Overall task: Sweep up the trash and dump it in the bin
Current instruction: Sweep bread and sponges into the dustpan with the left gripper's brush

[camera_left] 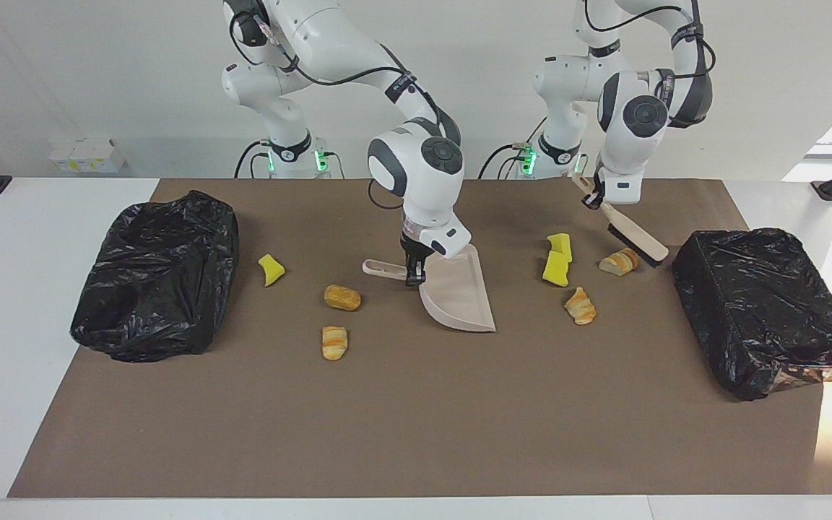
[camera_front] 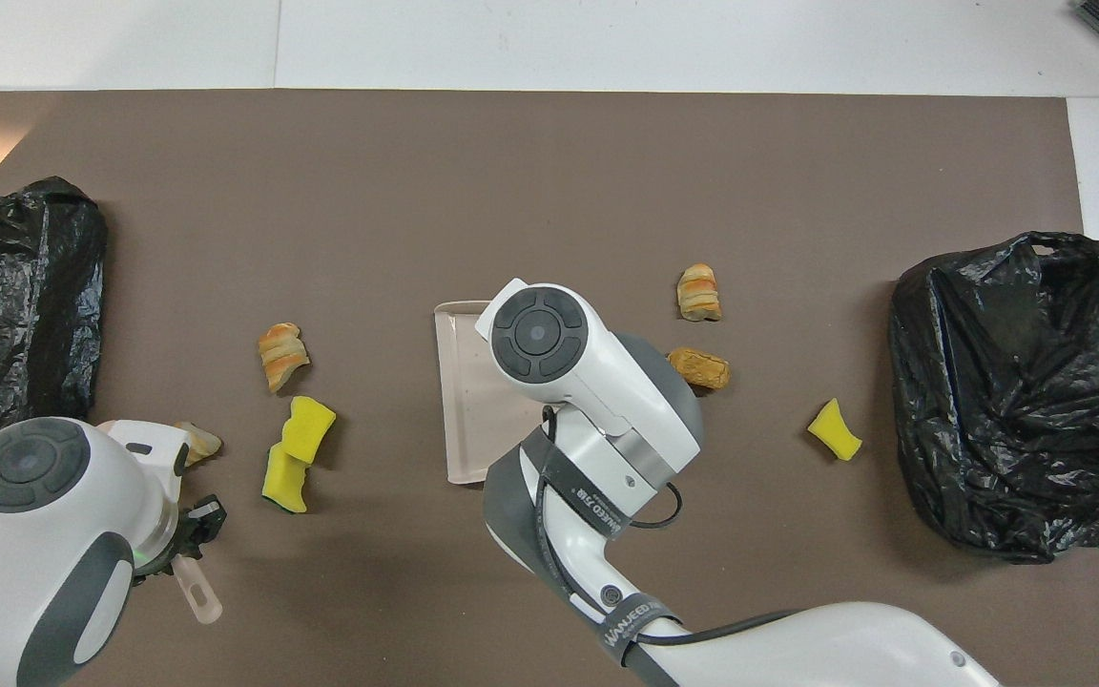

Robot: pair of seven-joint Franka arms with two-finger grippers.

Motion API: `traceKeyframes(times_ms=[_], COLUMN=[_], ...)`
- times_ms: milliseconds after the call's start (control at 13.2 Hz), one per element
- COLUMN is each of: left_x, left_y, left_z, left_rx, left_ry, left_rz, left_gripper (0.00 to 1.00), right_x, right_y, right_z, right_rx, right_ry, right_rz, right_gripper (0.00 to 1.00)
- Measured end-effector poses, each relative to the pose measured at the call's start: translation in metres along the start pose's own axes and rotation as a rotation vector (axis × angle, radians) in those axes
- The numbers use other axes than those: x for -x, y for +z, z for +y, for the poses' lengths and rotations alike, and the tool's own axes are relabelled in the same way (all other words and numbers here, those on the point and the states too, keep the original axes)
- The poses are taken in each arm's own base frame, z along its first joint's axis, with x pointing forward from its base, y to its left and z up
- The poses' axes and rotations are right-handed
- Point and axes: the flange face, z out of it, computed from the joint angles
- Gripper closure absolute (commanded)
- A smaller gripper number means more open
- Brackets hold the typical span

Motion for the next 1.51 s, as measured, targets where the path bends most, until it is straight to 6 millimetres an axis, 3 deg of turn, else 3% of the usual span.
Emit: traceKeyframes(times_ms=[151,606,985,1287,1515], left_x=[0.004,0.029,0.030,0.023,0.017], left_y=[0.012,-0.006,-0.003,-0.024,-0.042], left_z=[0.005,0.050,0.093,0.133,0.144], left_rx=[0.010,0.153,0.259,0.315,0.313], left_ry=[0.017,0.193,0.287,0.313,0.323], left_rz=[0.016,0.110,0.163,0.183,0.179], left_gripper=[1.00,1.00,1.00,1.00,1.00], right_x=[-0.003,0.003,-0.002,-0.002,-0.002], right_y=[-0.003,-0.006,-0.006,-0.006,-0.007], right_z=[0.000,-0.002,-0.001,0.000,0.000], right_rx=[0.005,-0.089,-0.112,-0.110,-0.109], right_ry=[-0.004,0.023,0.036,0.037,0.038], right_rz=[0.002,-0.018,-0.001,0.001,0.001], right_gripper=[1.00,1.00,1.00,1.00,1.00])
